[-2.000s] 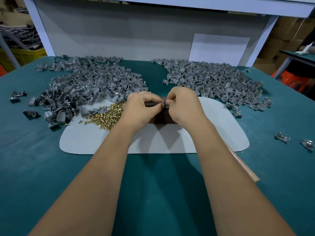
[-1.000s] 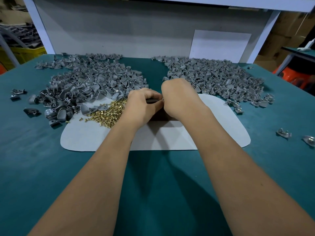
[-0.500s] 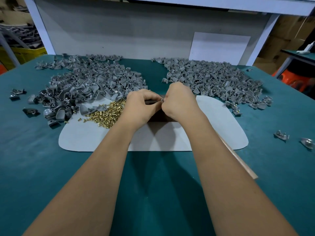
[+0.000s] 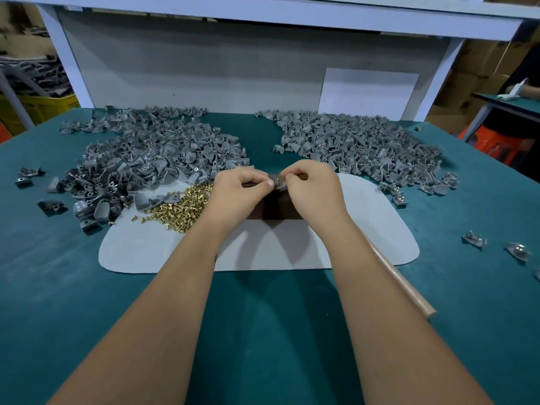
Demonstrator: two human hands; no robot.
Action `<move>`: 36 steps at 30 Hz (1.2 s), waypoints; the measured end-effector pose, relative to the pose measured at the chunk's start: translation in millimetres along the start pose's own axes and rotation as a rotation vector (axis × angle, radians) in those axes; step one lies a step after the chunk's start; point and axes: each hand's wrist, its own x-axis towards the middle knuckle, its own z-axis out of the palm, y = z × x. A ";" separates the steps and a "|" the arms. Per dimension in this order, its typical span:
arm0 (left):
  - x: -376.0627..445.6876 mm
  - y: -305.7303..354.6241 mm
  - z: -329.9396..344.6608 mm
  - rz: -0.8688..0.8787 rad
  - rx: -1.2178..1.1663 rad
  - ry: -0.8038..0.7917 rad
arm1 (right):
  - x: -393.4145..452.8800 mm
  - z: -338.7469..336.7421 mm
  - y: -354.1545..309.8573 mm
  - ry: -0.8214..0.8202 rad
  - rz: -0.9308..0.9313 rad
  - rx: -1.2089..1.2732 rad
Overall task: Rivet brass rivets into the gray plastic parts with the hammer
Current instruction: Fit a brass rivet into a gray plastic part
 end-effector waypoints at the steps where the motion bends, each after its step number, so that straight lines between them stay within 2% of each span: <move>1: 0.4 -0.3 -0.1 -0.016 -0.006 -0.002 | 0.4 -2.4 -0.7 0.006 0.027 0.051; 8: 0.3 -0.5 -1.7 -0.054 -0.026 -0.026 | 0.3 -5.4 -1.0 -0.022 0.066 0.126; 17: -1.0 -2.6 -1.4 0.028 -0.037 -0.032 | 0.5 -5.5 -0.3 -0.028 0.027 0.081; 36: -0.5 -7.0 -4.1 0.108 0.025 -0.047 | 2.4 10.4 9.0 0.014 -0.154 -0.289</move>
